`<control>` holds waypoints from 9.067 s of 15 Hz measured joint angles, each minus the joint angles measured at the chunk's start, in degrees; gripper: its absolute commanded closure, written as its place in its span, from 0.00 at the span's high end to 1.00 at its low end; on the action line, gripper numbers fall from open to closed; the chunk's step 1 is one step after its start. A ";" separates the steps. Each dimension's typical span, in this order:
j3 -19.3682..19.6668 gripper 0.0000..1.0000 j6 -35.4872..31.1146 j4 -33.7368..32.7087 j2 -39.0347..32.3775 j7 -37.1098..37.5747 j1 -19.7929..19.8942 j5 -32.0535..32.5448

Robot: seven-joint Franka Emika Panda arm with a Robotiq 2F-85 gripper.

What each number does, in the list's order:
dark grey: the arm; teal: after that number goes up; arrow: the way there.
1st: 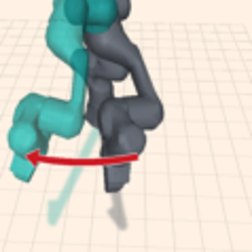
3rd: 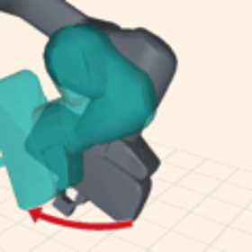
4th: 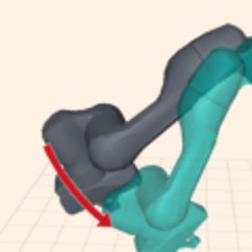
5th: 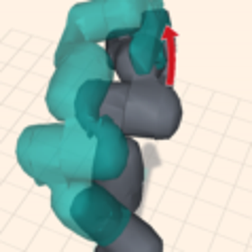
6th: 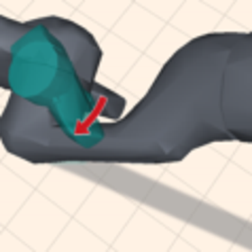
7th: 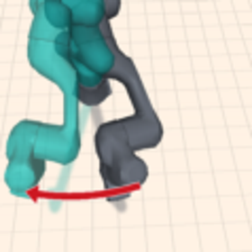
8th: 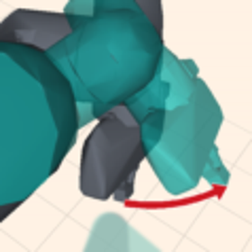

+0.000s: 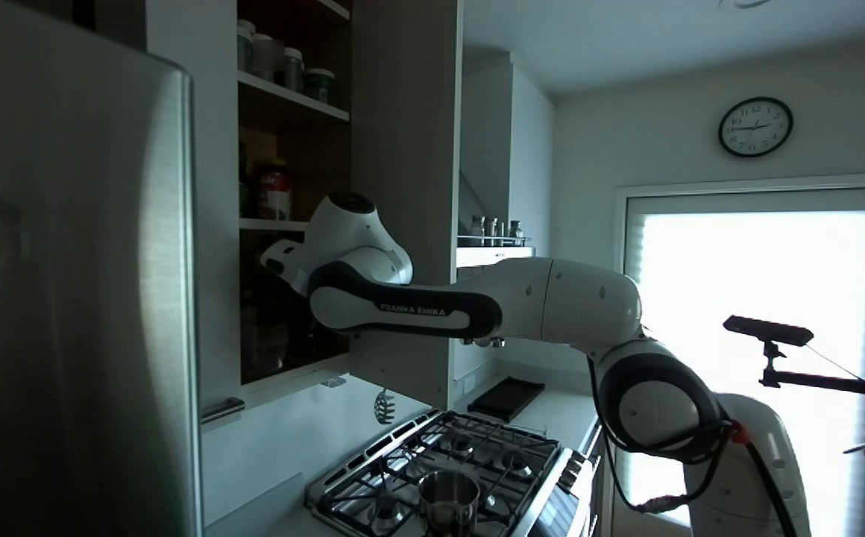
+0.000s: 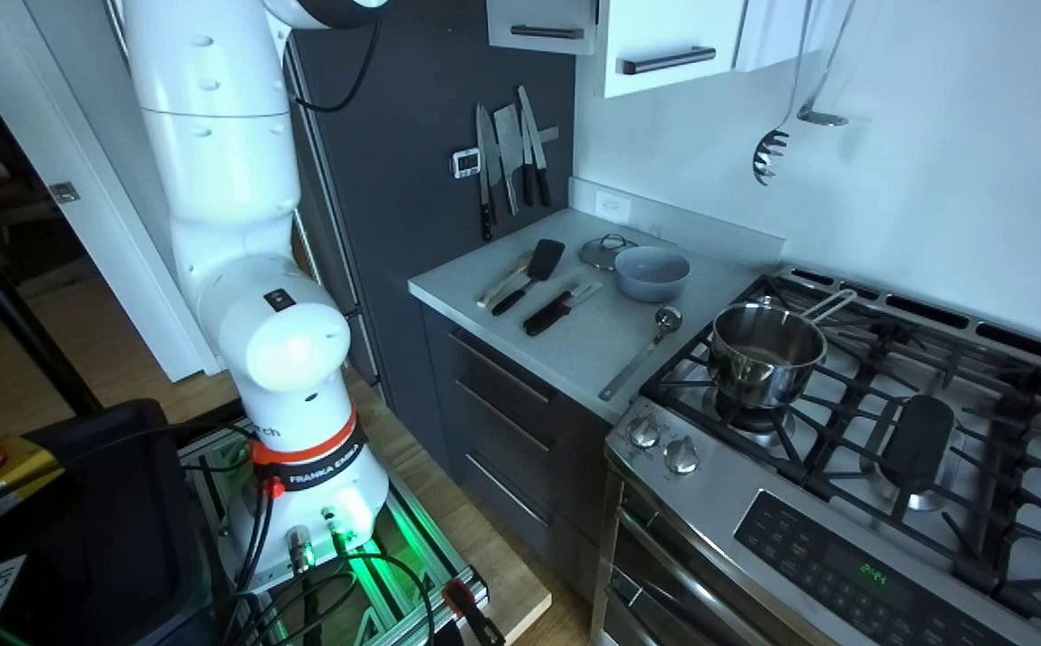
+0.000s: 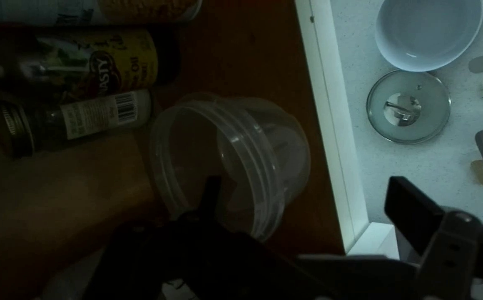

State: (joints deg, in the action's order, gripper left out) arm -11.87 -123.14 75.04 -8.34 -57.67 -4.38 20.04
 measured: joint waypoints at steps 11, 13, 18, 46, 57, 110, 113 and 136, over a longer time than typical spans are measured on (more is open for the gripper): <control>-0.09 0.74 -3.07 -0.16 -2.70 -7.19 1.42 -8.56; -0.09 0.58 -3.07 -0.16 -2.91 -7.89 1.43 -8.84; -0.08 0.19 -3.07 -0.48 -2.96 -8.12 1.50 -8.86; 0.42 0.02 -2.81 26.76 23.67 24.64 -2.55 -11.59; 1.26 0.02 -3.18 44.13 32.34 34.21 -8.05 -13.55; 6.74 0.02 -46.26 78.44 6.86 51.79 -0.30 -19.13; 6.72 0.02 -46.25 76.02 3.54 51.64 -0.28 -19.13; 6.29 1.00 -30.18 77.20 16.27 37.03 -0.59 -28.10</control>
State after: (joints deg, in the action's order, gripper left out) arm -5.57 -153.31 152.23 7.93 -20.64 -4.97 -8.06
